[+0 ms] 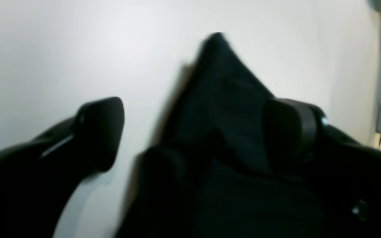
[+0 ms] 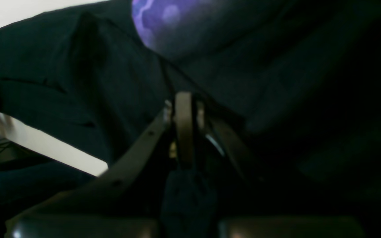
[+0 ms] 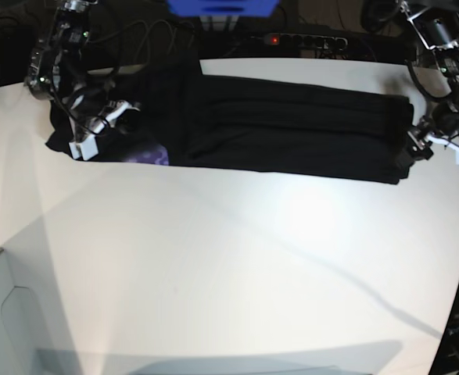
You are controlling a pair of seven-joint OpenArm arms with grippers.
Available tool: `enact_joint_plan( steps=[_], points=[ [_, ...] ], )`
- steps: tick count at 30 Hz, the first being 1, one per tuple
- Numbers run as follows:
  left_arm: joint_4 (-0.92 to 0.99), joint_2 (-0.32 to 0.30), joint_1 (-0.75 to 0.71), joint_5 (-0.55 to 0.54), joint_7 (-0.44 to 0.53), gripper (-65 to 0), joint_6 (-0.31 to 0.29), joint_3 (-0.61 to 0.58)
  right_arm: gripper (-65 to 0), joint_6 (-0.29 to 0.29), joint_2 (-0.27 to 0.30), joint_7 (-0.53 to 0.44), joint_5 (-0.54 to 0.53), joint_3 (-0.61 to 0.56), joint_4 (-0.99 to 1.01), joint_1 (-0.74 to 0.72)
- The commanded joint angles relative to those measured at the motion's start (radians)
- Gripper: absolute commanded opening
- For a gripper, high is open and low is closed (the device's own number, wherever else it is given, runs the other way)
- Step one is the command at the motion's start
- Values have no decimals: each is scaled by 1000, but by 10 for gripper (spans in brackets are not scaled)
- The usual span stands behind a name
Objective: Fold the T-shirt properly
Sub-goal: 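Regrasp the strip end with the left gripper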
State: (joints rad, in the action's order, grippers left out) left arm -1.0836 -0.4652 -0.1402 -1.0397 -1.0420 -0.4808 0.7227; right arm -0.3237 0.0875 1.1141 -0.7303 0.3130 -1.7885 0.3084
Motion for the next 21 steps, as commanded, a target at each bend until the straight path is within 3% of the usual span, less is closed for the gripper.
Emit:
enact_joint_plan(
  steps=[1,21],
  points=[
    [10,3,-16,78,-79,-1,23,-25,-650,4,7,-10,-18,2,-17,-8],
    [9,-16,-123,97,-83,-2,20,-93,-650,4,5,-10,-18,-2,-17,-22]
  ],
)
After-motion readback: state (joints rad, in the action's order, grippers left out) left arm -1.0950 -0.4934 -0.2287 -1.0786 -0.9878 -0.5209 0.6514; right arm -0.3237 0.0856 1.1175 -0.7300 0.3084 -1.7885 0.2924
